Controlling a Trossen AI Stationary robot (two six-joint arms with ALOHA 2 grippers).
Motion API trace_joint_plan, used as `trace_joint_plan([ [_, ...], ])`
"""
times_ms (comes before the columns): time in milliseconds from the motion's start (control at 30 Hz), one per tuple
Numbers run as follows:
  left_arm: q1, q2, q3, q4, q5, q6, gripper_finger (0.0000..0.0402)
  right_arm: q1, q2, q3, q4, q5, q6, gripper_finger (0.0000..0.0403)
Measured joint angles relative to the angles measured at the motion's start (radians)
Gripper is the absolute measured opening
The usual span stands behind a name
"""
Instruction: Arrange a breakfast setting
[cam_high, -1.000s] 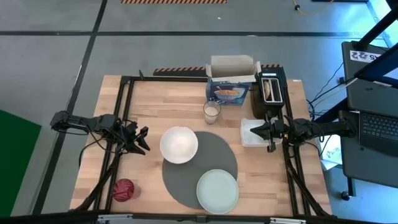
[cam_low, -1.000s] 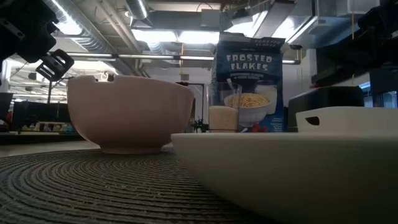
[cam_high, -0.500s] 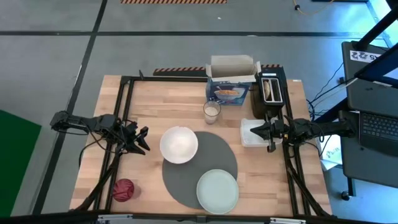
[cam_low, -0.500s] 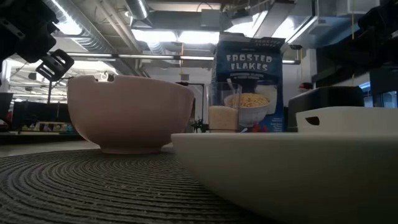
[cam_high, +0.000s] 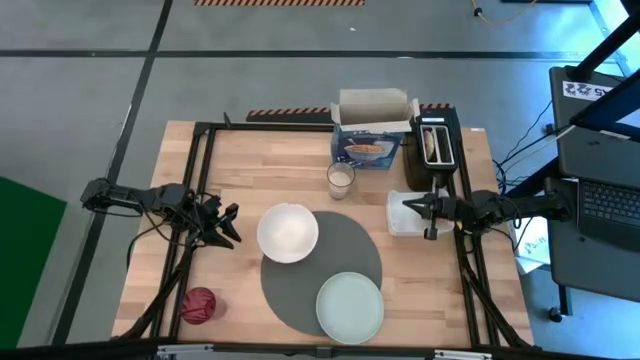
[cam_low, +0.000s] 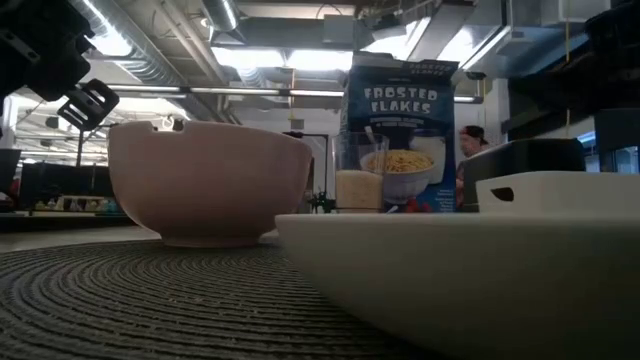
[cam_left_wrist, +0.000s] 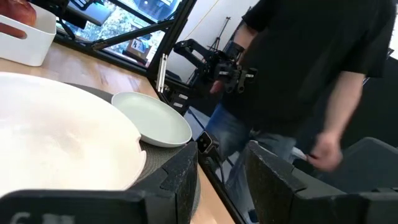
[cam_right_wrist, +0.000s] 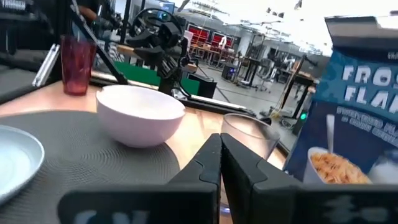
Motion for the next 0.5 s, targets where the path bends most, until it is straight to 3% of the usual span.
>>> trace_joint_plan([
  [267,0.0,0.0,0.0,0.0,0.0,0.0,0.0124,0.0,0.0,0.0,0.004,0.007,-0.005,0.001],
  [400,0.0,0.0,0.0,0.0,0.013,0.158,0.0124,0.0,0.001,0.0,0.049,0.135,0.062,0.001],
  [500,0.0,0.0,0.0,0.001,0.0,0.258,0.0124,0.0,0.0,0.0,0.181,0.224,0.223,0.001],
])
